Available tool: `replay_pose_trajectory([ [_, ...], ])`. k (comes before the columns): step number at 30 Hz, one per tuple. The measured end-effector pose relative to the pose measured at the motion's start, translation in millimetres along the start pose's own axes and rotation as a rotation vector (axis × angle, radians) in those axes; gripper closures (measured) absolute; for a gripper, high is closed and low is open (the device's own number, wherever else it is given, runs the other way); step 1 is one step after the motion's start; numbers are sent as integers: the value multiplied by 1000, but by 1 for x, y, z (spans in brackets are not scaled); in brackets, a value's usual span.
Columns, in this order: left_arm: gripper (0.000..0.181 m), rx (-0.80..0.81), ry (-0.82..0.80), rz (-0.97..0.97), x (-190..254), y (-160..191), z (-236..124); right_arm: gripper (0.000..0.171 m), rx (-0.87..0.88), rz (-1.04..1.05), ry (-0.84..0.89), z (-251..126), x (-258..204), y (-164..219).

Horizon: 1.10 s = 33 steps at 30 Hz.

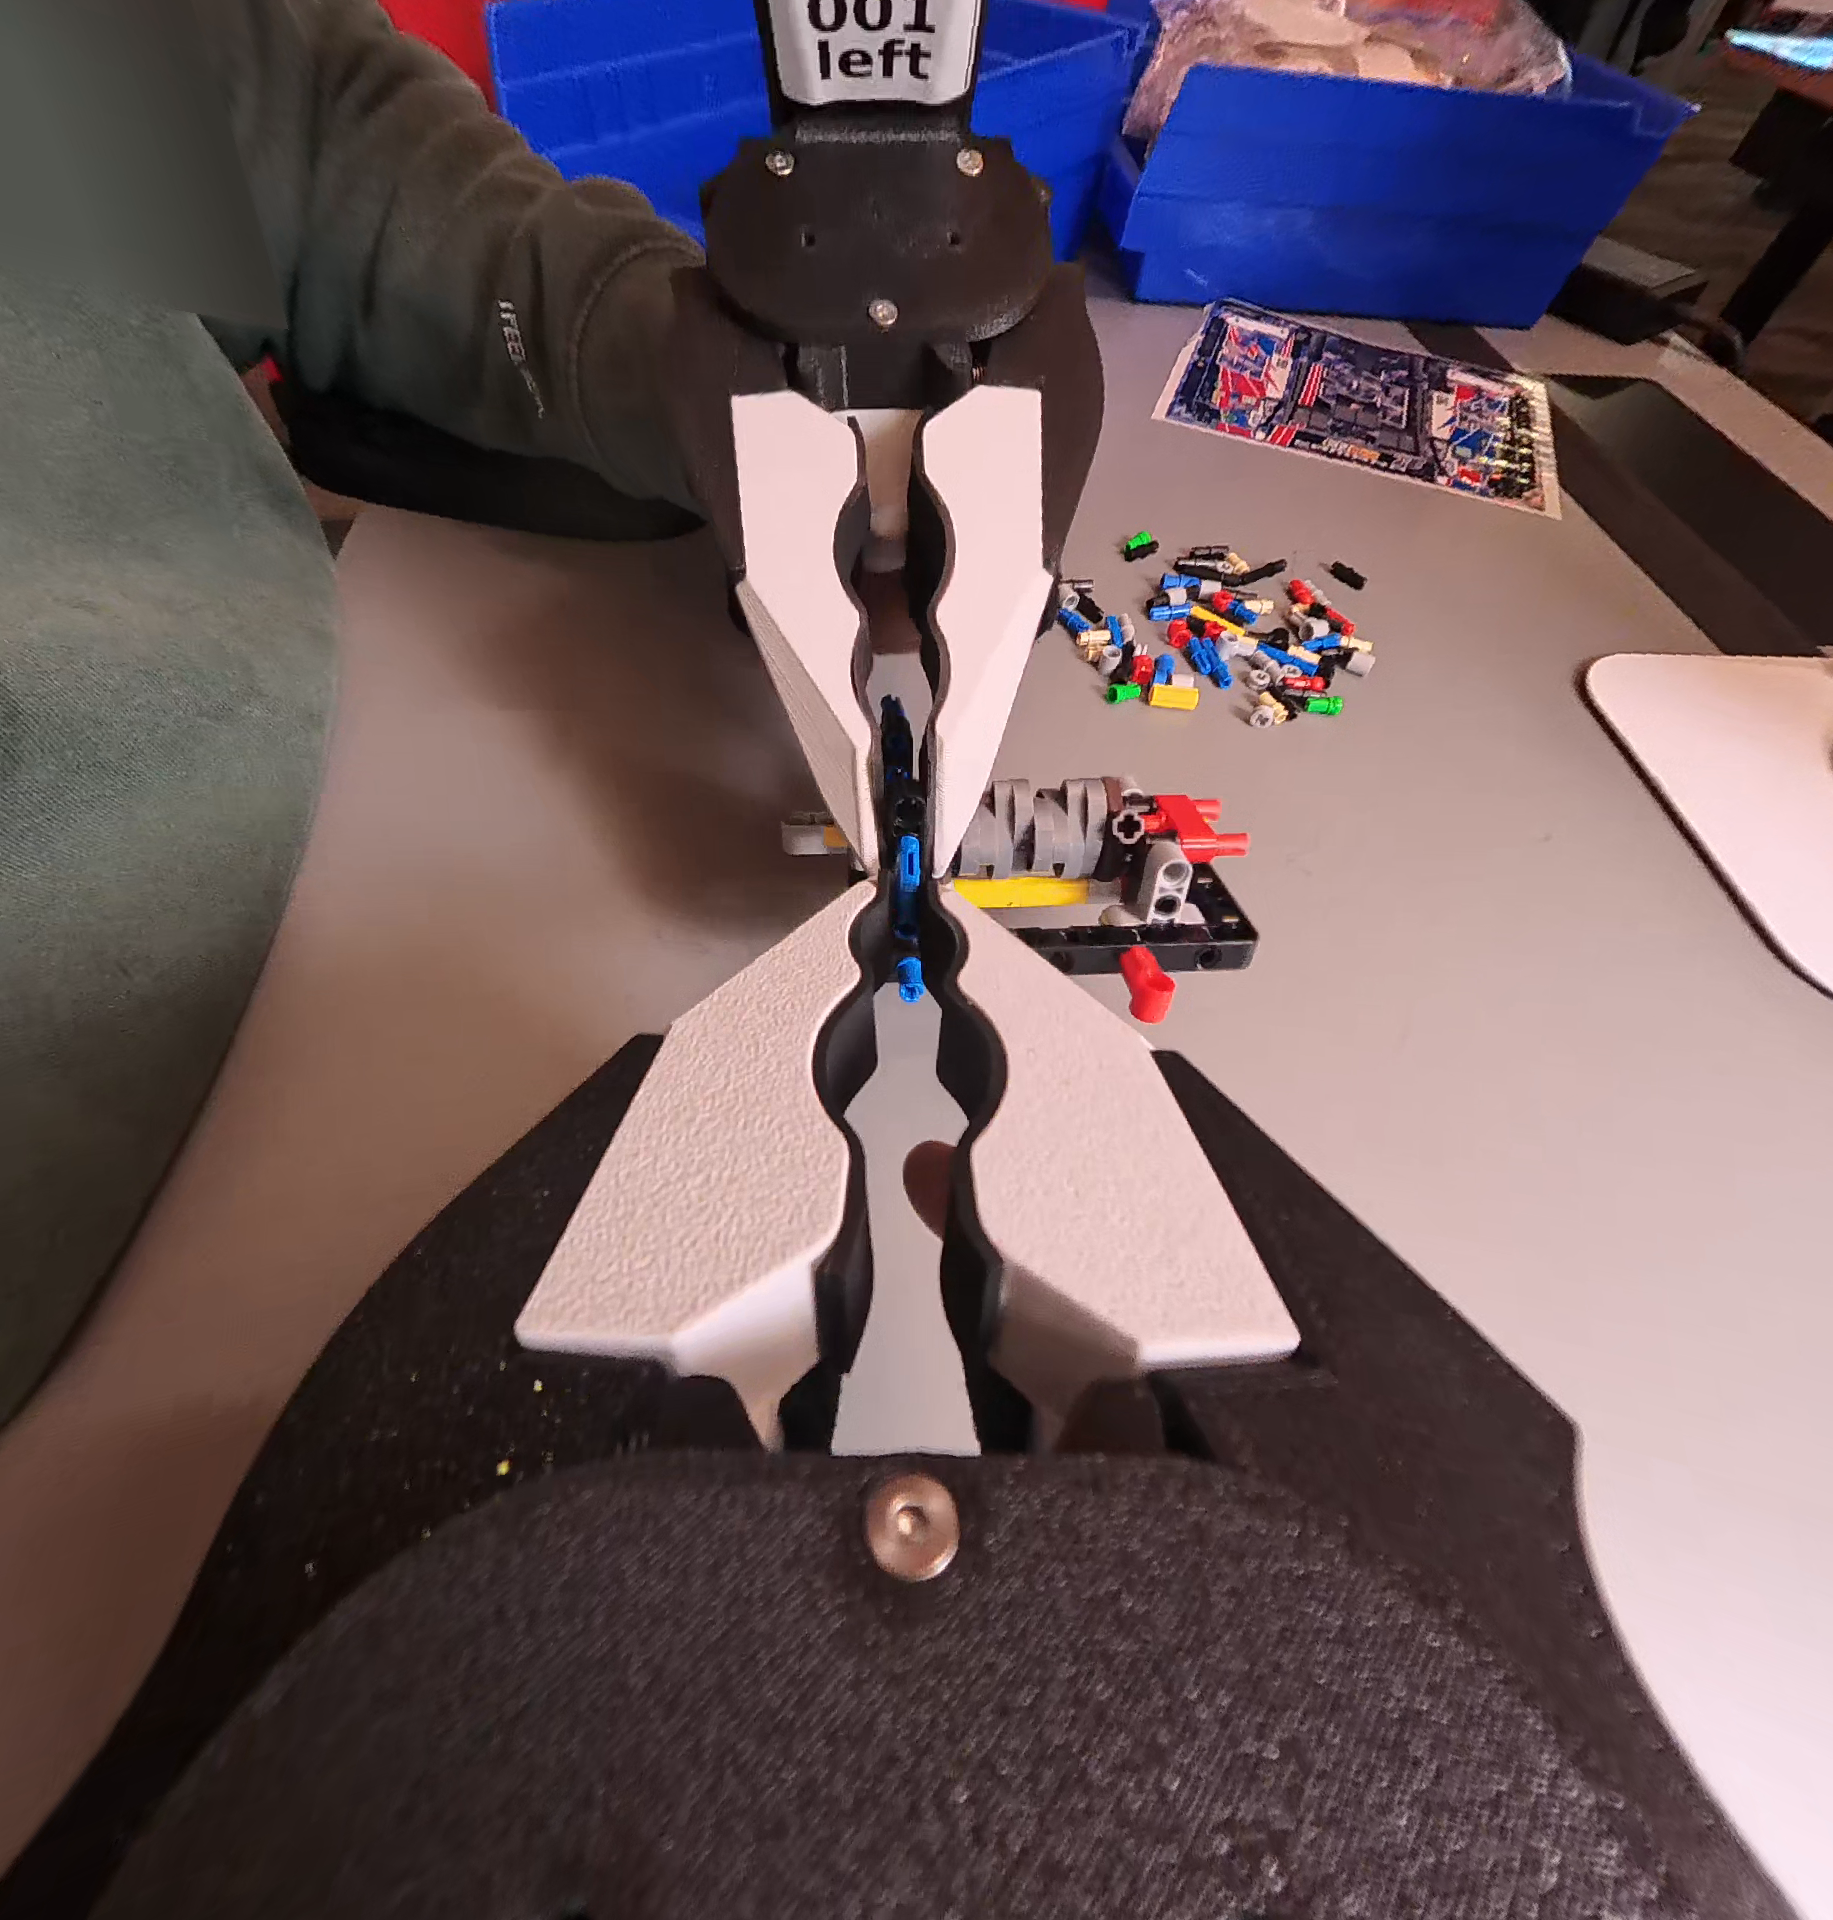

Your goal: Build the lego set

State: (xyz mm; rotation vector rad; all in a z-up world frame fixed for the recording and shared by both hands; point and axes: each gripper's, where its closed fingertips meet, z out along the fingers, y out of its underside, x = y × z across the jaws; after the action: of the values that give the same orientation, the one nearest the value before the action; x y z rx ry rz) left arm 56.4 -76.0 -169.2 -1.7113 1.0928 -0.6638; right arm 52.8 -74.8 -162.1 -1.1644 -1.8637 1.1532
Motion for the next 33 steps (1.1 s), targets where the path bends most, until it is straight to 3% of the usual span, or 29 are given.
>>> replay_pose_trajectory([
  [33, 176, -144, 20, 33, 11, 24, 11, 169, -124, -31, -43, 15, -12, 22],
])
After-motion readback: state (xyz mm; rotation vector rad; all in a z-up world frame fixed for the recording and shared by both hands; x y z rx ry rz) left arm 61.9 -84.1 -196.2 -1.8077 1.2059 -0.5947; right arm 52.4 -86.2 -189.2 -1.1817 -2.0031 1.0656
